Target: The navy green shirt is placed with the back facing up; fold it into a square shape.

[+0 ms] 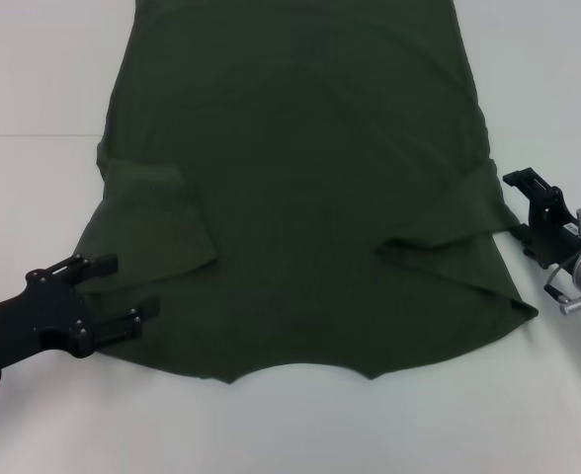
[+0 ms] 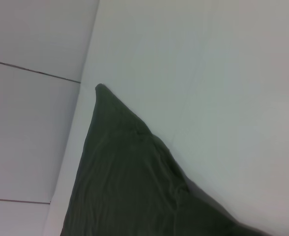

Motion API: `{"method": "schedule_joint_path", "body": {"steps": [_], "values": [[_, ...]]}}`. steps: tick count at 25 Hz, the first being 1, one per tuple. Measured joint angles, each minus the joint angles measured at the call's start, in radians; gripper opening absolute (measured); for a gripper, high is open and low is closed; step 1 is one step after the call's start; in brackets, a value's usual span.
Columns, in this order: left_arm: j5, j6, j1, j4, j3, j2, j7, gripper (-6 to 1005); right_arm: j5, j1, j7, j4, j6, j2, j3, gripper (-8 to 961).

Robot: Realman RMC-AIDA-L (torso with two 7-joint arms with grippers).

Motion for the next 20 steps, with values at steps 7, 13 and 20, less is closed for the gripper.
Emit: {"method": "schedule_joint_path", "body": {"steps": [7, 13, 20], "values": [[0.000, -0.008, 0.000, 0.000, 0.000, -0.002, 0.000, 861, 0.000, 0.012, -0.007, 0.002, 0.013, 0.000, 0.000, 929], [0.000, -0.009, -0.002, 0.000, 0.000, -0.003, 0.000, 861, -0.002, 0.024, -0.008, -0.005, 0.014, 0.001, -0.001, 930], [0.000, -0.010, -0.001, 0.000, 0.000, -0.004, 0.000, 861, -0.002, 0.038, -0.022, -0.006, 0.017, 0.000, 0.000, 930]]}}
